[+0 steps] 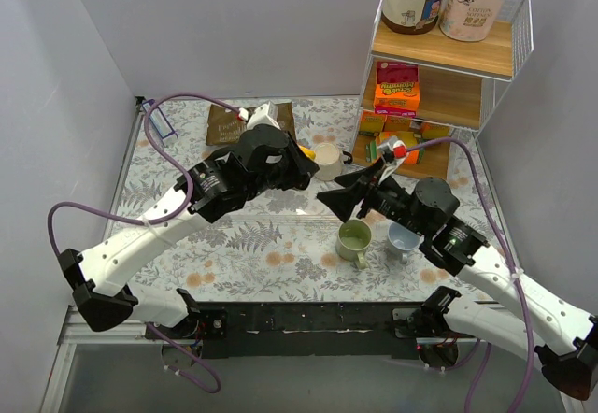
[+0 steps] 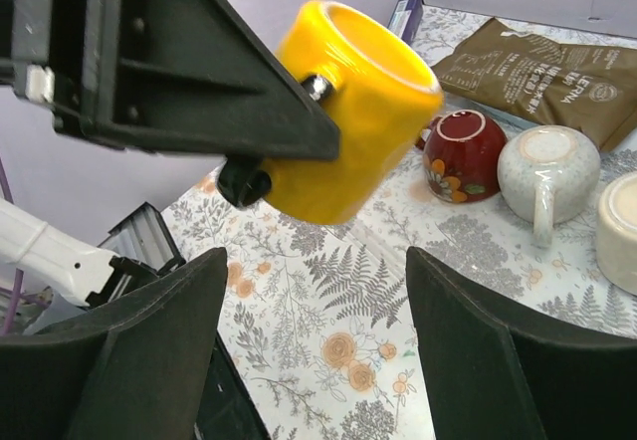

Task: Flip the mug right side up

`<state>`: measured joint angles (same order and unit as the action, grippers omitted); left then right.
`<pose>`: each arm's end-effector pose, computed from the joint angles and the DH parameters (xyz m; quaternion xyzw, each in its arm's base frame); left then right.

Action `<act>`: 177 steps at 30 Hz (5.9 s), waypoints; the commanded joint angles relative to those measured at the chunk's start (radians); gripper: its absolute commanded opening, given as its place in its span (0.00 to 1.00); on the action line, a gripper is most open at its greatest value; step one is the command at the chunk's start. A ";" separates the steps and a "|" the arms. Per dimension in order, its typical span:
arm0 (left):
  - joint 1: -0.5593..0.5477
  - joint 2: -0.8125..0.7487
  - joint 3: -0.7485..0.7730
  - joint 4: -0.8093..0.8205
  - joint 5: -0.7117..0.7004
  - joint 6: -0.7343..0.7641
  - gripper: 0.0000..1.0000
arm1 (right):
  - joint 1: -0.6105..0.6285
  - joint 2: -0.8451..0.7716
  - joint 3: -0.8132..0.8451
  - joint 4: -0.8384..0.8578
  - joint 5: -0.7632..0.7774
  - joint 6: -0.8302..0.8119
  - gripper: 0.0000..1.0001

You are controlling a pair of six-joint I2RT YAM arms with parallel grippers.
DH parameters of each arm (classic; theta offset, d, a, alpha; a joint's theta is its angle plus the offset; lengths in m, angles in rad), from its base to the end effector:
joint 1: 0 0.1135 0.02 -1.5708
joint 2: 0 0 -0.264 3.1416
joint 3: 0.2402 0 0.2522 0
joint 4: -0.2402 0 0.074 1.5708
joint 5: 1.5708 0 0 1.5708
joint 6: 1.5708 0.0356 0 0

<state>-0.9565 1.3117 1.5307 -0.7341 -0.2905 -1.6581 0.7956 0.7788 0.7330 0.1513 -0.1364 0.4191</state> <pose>0.1654 -0.2168 0.4272 -0.3622 0.7777 -0.4486 0.2505 0.1283 0.1378 0.3592 -0.1746 0.6460 0.4607 0.5830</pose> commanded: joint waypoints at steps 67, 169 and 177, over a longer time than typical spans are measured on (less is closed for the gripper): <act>0.148 -0.232 -0.515 1.012 0.289 0.196 0.00 | -0.030 0.027 -0.126 0.217 -0.002 0.865 0.75; 0.076 -0.320 -0.894 1.514 0.538 -0.214 0.74 | -0.030 0.208 0.074 1.107 0.011 0.666 0.01; 0.076 -0.525 -0.923 1.121 0.374 -0.095 0.92 | -0.030 0.117 0.244 0.497 0.011 0.413 0.01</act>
<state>-0.8787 0.8894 0.5961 0.6243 0.1867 -1.8484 0.7631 0.9222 0.8284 0.9012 -0.1333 0.9989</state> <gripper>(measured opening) 0.900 0.102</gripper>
